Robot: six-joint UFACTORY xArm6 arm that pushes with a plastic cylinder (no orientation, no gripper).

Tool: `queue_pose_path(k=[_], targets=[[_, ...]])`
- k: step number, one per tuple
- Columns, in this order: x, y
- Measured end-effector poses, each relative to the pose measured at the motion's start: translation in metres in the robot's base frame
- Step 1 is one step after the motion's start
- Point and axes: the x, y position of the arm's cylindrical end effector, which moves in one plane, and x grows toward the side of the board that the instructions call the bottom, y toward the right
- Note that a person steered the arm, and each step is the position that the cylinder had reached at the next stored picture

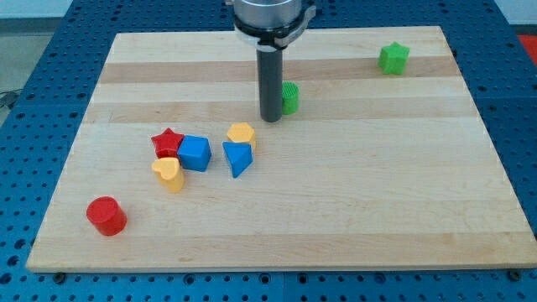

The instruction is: Place the green circle diagonally bottom left to the green circle

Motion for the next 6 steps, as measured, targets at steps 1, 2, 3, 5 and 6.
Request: queue_pose_path(k=[1,2,3,5,6], targets=[[0.006,-0.020],[-0.033,0.004],[-0.031,0.005],[-0.070,0.056],[-0.068,0.056]])
